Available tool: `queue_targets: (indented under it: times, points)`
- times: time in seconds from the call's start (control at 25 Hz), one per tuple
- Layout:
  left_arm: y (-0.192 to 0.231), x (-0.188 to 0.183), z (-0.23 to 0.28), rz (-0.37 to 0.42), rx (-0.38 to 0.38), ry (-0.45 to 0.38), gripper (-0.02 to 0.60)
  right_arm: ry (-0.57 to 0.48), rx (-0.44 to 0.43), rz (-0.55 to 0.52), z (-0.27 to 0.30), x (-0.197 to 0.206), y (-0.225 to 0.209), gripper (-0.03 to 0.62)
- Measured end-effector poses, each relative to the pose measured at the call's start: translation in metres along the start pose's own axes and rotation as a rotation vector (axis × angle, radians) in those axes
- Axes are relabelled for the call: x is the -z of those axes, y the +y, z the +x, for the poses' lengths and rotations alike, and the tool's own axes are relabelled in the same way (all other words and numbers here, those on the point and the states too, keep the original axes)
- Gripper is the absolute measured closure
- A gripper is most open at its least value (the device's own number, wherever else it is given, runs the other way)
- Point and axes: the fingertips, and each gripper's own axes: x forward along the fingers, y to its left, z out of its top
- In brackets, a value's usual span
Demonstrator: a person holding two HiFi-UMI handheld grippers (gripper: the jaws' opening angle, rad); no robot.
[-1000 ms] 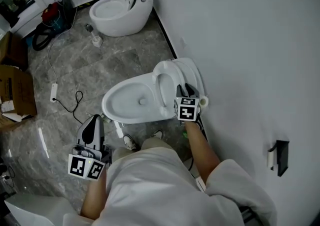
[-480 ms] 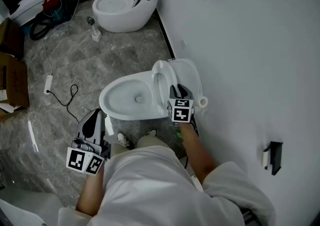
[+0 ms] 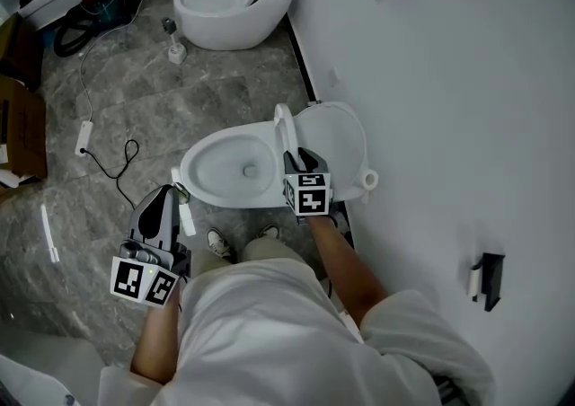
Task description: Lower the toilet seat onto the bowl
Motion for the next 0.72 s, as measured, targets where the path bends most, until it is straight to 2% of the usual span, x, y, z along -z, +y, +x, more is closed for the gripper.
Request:
queue_targets:
  times: [0.28, 0.72]
  points:
    - [0.020, 0.003, -0.025, -0.009, -0.042, 0.004, 0.575, 0.033, -0.111, 0.036, 0.020, 0.004, 0.059, 0.457]
    - [0.038, 0.015, -0.052, 0.005, -0.112, 0.044, 0.575, 0.064, -0.223, -0.021, 0.048, 0.016, 0.123, 0.431]
